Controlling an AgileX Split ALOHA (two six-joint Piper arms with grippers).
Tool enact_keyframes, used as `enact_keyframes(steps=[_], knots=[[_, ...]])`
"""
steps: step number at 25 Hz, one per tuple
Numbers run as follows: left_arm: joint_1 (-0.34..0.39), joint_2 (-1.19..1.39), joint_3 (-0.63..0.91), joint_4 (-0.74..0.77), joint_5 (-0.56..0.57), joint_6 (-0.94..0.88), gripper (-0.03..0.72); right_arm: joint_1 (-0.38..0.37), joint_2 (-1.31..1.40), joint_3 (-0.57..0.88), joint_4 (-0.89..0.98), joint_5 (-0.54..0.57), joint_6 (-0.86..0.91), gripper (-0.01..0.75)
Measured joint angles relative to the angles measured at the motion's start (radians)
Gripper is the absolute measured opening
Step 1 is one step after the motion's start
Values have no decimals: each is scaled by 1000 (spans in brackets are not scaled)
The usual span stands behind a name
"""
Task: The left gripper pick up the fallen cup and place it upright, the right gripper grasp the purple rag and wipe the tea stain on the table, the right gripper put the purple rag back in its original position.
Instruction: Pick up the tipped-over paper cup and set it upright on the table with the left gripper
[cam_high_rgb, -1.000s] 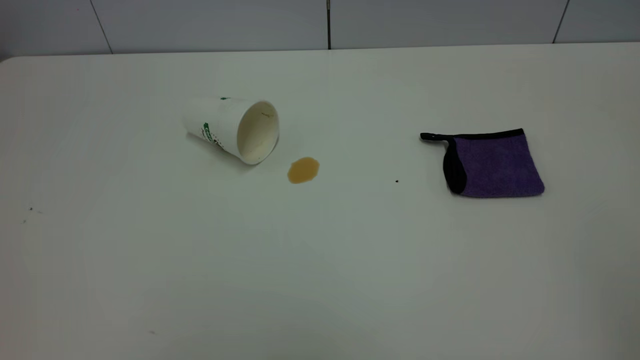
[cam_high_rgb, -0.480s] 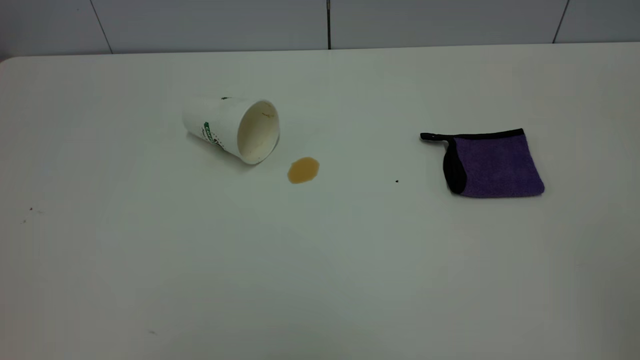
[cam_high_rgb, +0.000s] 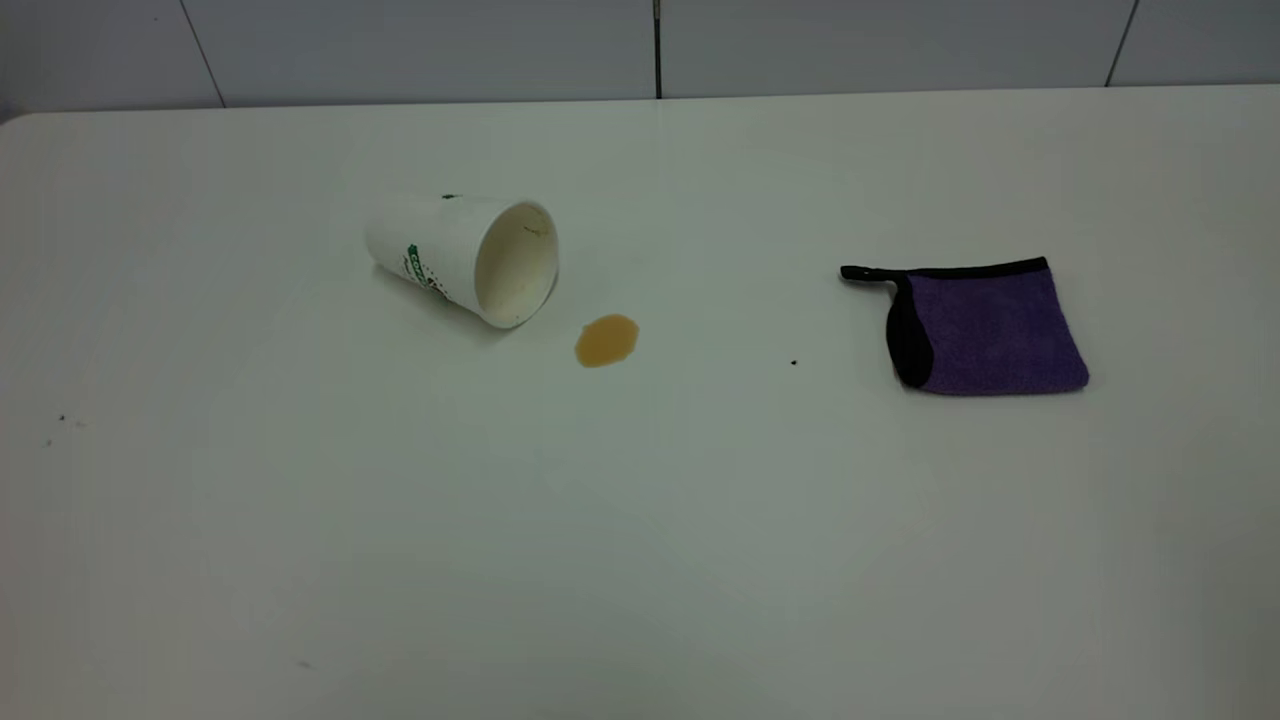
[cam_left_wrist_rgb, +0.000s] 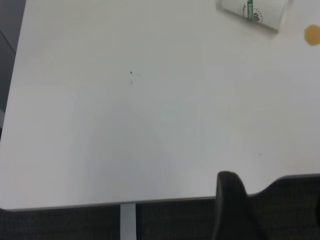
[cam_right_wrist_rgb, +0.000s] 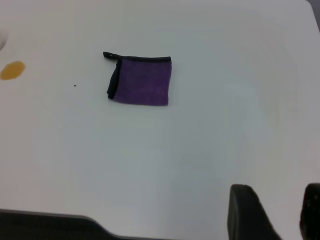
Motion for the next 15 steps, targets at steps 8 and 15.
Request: enact_keyframes(steps=[8, 15], knots=[[0, 5, -6, 31, -11, 0, 433, 0, 0, 0, 0, 0, 0, 299], [0, 230, -54, 40, -73, -36, 433, 0, 0, 0, 0, 0, 0, 299]])
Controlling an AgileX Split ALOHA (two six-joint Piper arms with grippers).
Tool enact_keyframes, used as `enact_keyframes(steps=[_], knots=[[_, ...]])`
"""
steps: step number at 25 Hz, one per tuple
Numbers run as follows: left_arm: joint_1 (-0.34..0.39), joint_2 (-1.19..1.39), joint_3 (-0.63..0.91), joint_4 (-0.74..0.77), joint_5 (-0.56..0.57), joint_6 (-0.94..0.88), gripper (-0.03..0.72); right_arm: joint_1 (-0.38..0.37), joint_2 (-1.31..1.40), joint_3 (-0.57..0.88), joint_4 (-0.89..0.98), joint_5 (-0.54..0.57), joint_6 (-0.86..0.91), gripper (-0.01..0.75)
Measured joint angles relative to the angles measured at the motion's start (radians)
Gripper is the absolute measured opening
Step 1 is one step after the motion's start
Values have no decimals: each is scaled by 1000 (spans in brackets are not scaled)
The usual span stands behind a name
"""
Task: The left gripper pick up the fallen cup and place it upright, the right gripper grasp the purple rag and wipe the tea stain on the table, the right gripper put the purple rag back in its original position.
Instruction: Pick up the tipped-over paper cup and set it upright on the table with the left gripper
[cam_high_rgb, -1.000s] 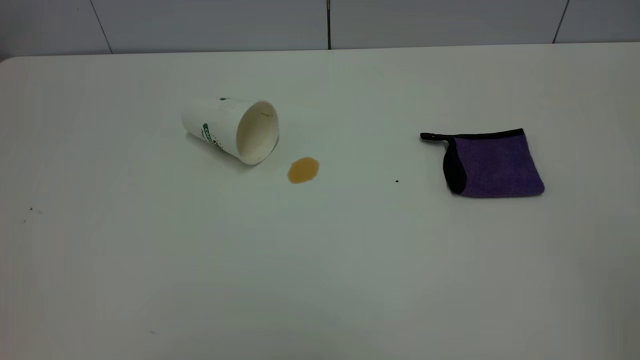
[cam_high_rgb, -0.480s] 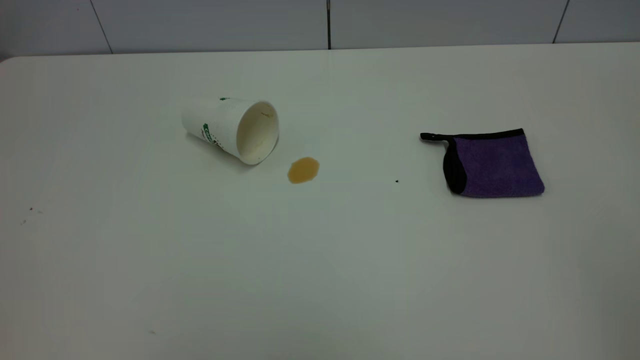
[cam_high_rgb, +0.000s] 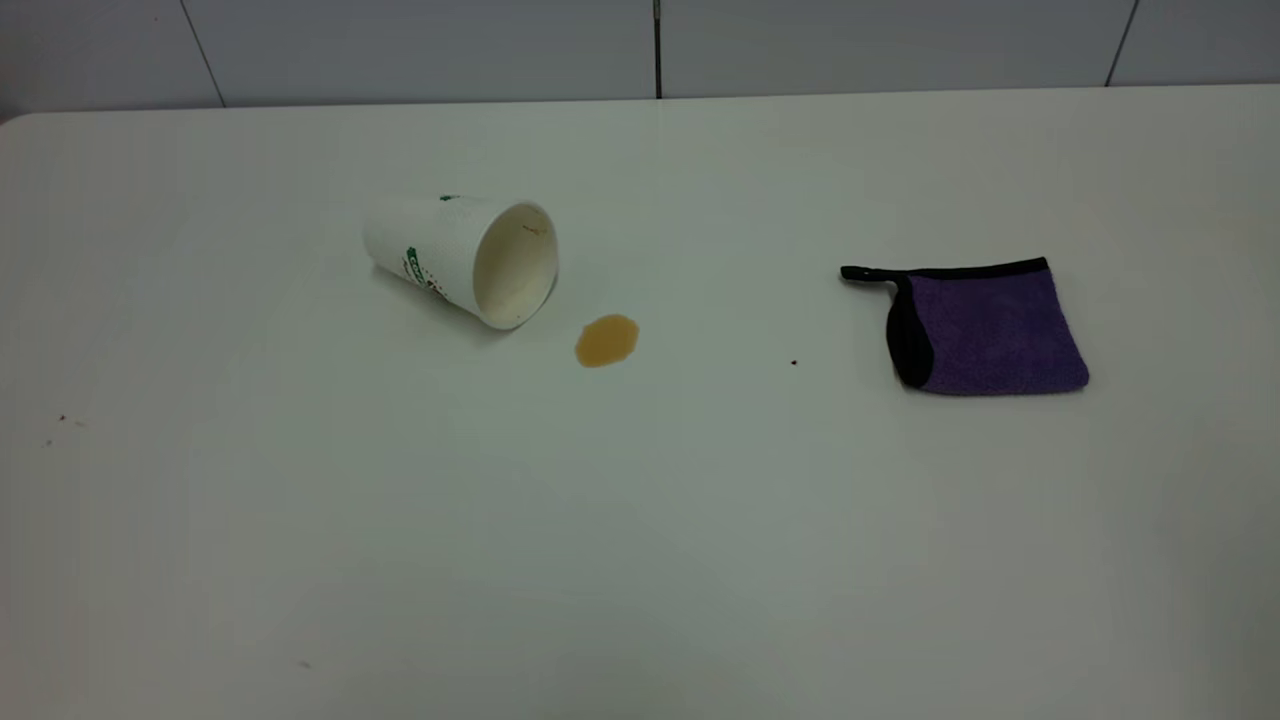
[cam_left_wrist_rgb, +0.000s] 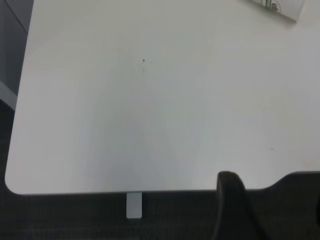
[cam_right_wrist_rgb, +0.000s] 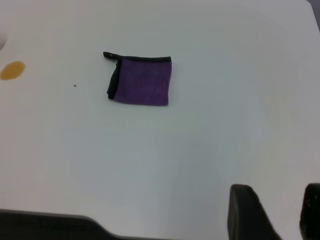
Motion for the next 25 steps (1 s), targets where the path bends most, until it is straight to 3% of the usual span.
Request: enact_keyframes(steps=[12, 20, 25], knots=[[-18, 709, -114, -9, -443, 1, 433, 0, 0, 0, 0, 0, 0, 299], [-207, 1134, -308, 44, -596, 0, 433, 0, 0, 0, 0, 0, 0, 299], [-319, 1360, -480, 63, -614, -4, 433, 0, 0, 0, 0, 0, 0, 299]])
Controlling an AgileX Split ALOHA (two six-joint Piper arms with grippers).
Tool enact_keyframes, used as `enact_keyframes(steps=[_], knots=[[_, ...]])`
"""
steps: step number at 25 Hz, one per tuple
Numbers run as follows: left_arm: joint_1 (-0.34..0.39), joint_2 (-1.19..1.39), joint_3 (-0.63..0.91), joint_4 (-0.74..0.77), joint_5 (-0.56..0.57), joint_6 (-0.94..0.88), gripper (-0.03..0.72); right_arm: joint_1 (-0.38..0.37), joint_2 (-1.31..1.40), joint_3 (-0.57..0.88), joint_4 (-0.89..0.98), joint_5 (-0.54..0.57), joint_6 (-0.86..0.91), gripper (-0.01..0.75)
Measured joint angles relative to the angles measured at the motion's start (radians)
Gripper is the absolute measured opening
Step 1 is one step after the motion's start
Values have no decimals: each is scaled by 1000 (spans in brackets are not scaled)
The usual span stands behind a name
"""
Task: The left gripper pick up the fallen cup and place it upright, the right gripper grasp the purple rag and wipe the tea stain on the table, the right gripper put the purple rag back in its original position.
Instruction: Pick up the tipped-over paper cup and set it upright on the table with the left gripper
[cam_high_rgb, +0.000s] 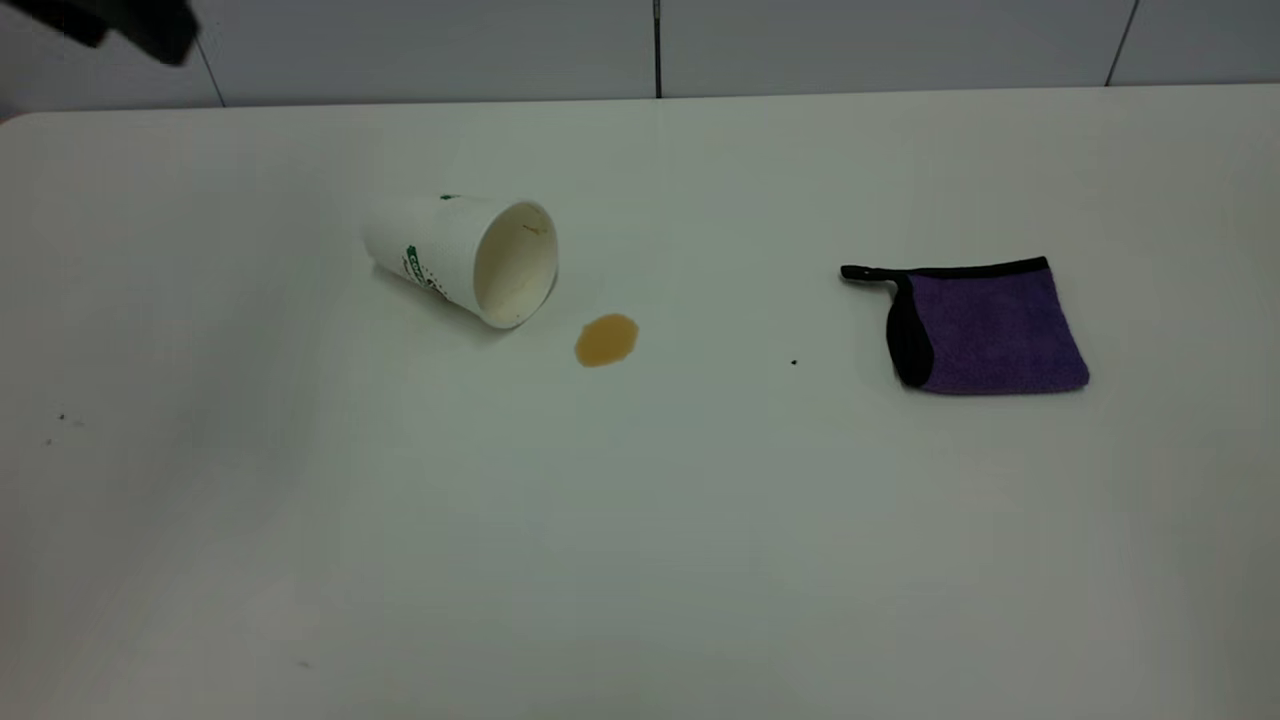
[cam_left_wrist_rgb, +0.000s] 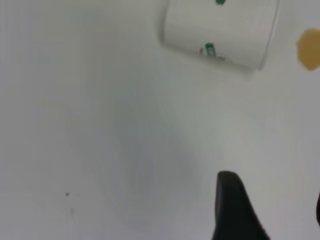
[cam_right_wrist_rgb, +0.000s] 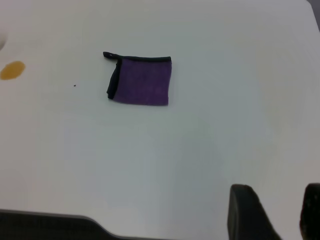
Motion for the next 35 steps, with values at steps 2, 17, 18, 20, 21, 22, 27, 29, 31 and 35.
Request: enact_keyframes(steps=[2, 17, 18, 20, 21, 22, 27, 29, 31, 35], knots=[[-37, 83, -69, 0, -1, -1, 433, 0, 0, 0, 0, 0, 0, 299], [-278, 649, -701, 325, 268, -242, 433, 0, 0, 0, 0, 0, 0, 299], [-294, 677, -735, 359, 292, -271, 433, 0, 0, 0, 0, 0, 0, 299], [-321, 723, -788, 441, 326, -326, 433, 0, 0, 0, 0, 0, 0, 299], [-335, 745, -802, 477, 339, -359, 433, 0, 0, 0, 0, 0, 0, 299], [-345, 761, -811, 518, 346, -394, 433, 0, 0, 0, 0, 0, 0, 299], [-367, 849, -819, 682, 352, -559, 433, 0, 0, 0, 0, 0, 0, 299], [-367, 882, -820, 727, 352, -608, 433, 0, 0, 0, 0, 0, 0, 299], [-367, 908, -820, 771, 352, -642, 433, 0, 0, 0, 0, 0, 0, 299], [-367, 944, -820, 817, 338, -692, 433, 0, 0, 0, 0, 0, 0, 299]])
